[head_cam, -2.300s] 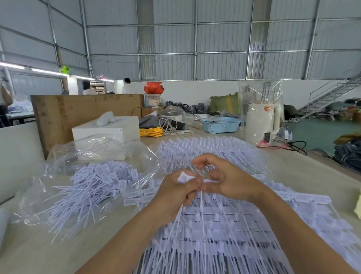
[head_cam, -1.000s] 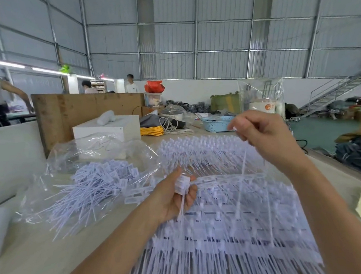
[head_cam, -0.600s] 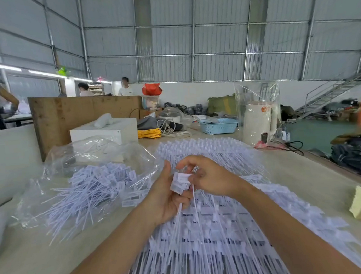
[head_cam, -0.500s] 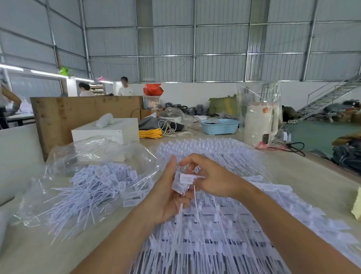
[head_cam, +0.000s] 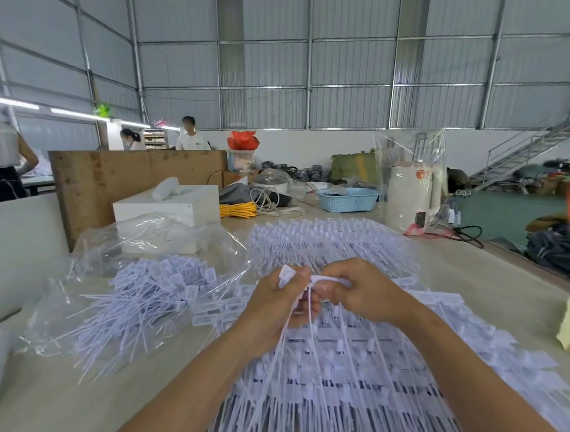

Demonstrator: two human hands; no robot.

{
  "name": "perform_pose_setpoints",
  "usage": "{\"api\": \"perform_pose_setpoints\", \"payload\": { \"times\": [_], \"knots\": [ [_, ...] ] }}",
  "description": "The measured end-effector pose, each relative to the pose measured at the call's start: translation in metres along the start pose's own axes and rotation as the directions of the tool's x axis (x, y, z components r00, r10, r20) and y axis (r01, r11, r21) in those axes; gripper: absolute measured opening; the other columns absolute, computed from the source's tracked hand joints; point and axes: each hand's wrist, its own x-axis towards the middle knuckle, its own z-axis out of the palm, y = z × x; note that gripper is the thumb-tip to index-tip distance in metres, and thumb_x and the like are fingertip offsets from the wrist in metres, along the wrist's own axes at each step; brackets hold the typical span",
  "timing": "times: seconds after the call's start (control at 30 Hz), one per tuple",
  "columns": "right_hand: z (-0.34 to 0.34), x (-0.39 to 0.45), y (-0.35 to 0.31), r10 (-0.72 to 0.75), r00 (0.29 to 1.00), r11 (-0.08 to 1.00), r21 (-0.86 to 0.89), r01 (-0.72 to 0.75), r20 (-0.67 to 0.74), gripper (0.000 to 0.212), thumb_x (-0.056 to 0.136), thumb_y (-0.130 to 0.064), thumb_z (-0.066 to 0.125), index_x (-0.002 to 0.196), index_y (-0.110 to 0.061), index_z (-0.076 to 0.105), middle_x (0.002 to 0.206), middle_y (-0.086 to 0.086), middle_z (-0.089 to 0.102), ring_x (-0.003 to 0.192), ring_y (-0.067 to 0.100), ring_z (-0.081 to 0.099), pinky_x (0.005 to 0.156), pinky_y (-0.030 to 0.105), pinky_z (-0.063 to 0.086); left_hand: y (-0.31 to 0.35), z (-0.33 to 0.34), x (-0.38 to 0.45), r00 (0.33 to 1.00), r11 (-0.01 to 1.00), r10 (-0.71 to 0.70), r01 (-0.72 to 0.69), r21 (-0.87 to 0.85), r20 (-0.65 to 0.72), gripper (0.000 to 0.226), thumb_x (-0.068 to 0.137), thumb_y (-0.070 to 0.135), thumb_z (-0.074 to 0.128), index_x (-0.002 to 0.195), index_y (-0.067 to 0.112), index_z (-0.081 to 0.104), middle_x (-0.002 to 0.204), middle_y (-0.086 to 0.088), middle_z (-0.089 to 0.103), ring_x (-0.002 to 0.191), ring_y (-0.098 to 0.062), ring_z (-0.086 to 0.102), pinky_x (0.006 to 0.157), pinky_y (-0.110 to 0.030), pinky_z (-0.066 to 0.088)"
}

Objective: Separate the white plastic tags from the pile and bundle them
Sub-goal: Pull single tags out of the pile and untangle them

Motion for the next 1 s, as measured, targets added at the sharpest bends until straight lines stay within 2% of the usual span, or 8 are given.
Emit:
{"api": "perform_pose_setpoints", "payload": {
  "times": [0.13, 0.33, 0.5, 0.6, 0.73, 0.87, 0.93, 1.0],
  "knots": [
    [0.004, 0.0, -0.001, -0.028, 0.998, 0.999, 0.023, 0.03, -0.053, 0.018, 0.09, -0.012, 0.061, 0.076, -0.001, 0.065, 0.073, 0.017, 0.063, 0.071, 0.032, 0.058, 0.068, 0.042, 0.048, 0.003, 0.004, -0.005, 0.999, 0.999, 0.043, -0.043, 0.02, -0.009, 0.019, 0.096, 0.026, 0.053, 0.089, 0.008, 0.054, 0.053, -0.002, 0.058, 0.043, -0.014, 0.054, 0.043, -0.022, 0.046],
    [0.009, 0.001, -0.001, -0.059, 0.993, 0.998, -0.016, 0.058, -0.103, 0.014, 0.088, -0.009, 0.062, 0.078, -0.003, 0.068, 0.076, 0.014, 0.068, 0.075, 0.031, 0.062, 0.071, 0.045, 0.051, 0.003, 0.007, -0.003, 0.994, 0.995, 0.085, -0.081, 0.055, -0.065, 0.021, 0.097, 0.021, 0.051, 0.081, 0.008, 0.046, 0.046, 0.0, 0.047, 0.036, -0.013, 0.039, 0.037, -0.019, 0.034],
    [0.011, -0.005, 0.0, -0.226, 0.964, 0.945, -0.271, 0.182, -0.139, 0.011, 0.083, -0.005, 0.067, 0.079, -0.014, 0.072, 0.071, 0.003, 0.068, 0.065, 0.025, 0.061, 0.06, 0.029, 0.042, 0.003, 0.005, -0.001, 0.995, 0.995, -0.095, 0.095, 0.024, -0.019, 0.025, 0.096, 0.015, 0.052, 0.072, 0.013, 0.044, 0.044, 0.001, 0.041, 0.033, -0.009, 0.032, 0.035, -0.015, 0.027],
    [0.008, -0.005, 0.0, -0.343, 0.927, 0.888, -0.374, 0.267, -0.153, 0.011, 0.08, -0.004, 0.069, 0.077, -0.014, 0.072, 0.065, 0.002, 0.066, 0.056, 0.023, 0.059, 0.059, 0.026, 0.036, 0.009, -0.001, 0.002, 0.939, 0.922, -0.313, 0.336, -0.191, 0.138, 0.025, 0.094, 0.014, 0.052, 0.071, 0.016, 0.043, 0.041, 0.005, 0.033, 0.029, -0.004, 0.026, 0.03, -0.012, 0.021],
    [0.008, -0.003, -0.002, -0.155, 0.979, 0.988, 0.0, 0.156, -0.135, 0.015, 0.087, -0.006, 0.064, 0.073, -0.01, 0.066, 0.066, 0.003, 0.062, 0.063, 0.016, 0.056, 0.063, 0.03, 0.046, 0.019, -0.013, 0.001, 0.824, 0.727, -0.305, 0.525, -0.442, 0.477, 0.018, 0.076, 0.013, 0.069, 0.079, 0.009, 0.051, 0.04, 0.003, 0.038, 0.024, -0.003, 0.033, 0.024, -0.013, 0.025],
    [-0.015, -0.017, 0.012, 0.037, 0.985, 0.896, 0.442, 0.042, -0.168, 0.024, 0.09, -0.01, 0.055, 0.067, -0.006, 0.053, 0.059, -0.008, 0.046, 0.055, 0.005, 0.04, 0.056, 0.016, 0.034, 0.033, -0.017, -0.009, 0.684, 0.672, 0.102, 0.488, -0.557, 0.722, 0.015, 0.098, 0.015, 0.049, 0.099, 0.0, 0.054, 0.056, -0.003, 0.039, 0.041, -0.009, 0.035, 0.039, -0.021, 0.032],
    [-0.017, -0.018, 0.014, 0.081, 0.981, 0.886, 0.464, 0.01, -0.175, 0.026, 0.092, -0.009, 0.053, 0.067, -0.002, 0.051, 0.06, -0.005, 0.043, 0.055, 0.005, 0.037, 0.056, 0.016, 0.032, 0.037, -0.014, -0.007, 0.746, 0.696, 0.101, 0.419, -0.583, 0.658, 0.014, 0.09, 0.015, 0.063, 0.095, 0.004, 0.056, 0.056, 0.0, 0.035, 0.041, -0.008, 0.032, 0.039, -0.019, 0.034],
    [-0.007, -0.012, 0.009, 0.083, 0.986, 0.927, 0.373, -0.023, -0.144, 0.026, 0.093, -0.005, 0.054, 0.067, -0.007, 0.053, 0.06, -0.008, 0.044, 0.055, 0.002, 0.04, 0.058, 0.014, 0.034, 0.031, -0.016, -0.001, 0.881, 0.722, 0.016, 0.316, -0.615, 0.472, 0.045, 0.057, 0.004, 0.088, 0.085, 0.008, 0.054, 0.052, 0.003, 0.035, 0.037, -0.006, 0.033, 0.035, -0.016, 0.033]
  ]
}}
